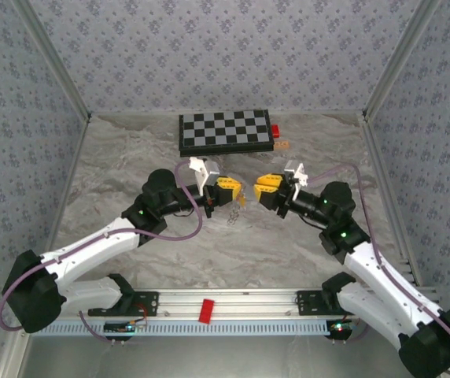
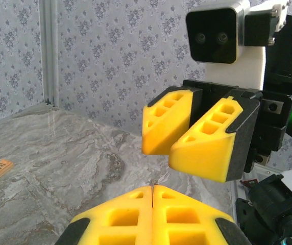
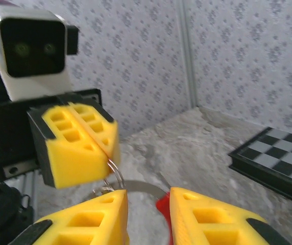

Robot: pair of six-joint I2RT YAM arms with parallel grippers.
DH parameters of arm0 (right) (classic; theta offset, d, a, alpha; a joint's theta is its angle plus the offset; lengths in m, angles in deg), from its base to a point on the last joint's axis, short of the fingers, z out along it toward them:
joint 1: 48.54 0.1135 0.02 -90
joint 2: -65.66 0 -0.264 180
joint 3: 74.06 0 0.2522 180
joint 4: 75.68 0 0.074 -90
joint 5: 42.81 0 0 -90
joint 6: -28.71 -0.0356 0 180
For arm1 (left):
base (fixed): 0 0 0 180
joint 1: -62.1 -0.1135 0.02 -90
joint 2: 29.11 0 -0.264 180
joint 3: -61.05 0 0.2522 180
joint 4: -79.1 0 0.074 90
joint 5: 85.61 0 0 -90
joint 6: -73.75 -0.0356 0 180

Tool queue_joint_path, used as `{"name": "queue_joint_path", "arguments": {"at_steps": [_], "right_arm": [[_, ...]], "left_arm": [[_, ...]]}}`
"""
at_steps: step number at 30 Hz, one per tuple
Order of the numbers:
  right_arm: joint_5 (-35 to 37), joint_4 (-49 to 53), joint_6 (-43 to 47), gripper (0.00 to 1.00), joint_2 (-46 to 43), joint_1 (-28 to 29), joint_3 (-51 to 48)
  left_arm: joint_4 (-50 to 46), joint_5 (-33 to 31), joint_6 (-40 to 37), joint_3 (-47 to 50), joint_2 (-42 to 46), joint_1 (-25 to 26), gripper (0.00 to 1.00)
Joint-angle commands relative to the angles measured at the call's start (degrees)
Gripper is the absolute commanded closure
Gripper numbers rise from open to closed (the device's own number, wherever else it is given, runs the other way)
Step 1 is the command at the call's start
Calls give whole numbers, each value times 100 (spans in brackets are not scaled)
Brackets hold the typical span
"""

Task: Put the keys on the keyring

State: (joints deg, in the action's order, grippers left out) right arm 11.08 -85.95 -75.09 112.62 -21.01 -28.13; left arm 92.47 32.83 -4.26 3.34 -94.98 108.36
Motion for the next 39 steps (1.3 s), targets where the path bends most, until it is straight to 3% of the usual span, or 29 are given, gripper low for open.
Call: {"name": "queue_joint_path", "arguments": {"at_steps": [1, 15, 28, 39], "right_arm": [[-589, -1180, -835, 71, 263, -22, -37], [-1017, -1589, -1090, 72, 950, 85, -17], [-620, -1581, -1023, 68, 764, -101, -268], [-1140, -1607, -1057, 62, 983, -19, -23]], "left_arm": [[345, 19, 65, -51, 12, 29, 100], [382, 0, 67, -61, 45, 23, 100], [345, -86, 37, -42, 127, 24, 100], [445, 113, 145, -122, -22, 34, 100]]}}
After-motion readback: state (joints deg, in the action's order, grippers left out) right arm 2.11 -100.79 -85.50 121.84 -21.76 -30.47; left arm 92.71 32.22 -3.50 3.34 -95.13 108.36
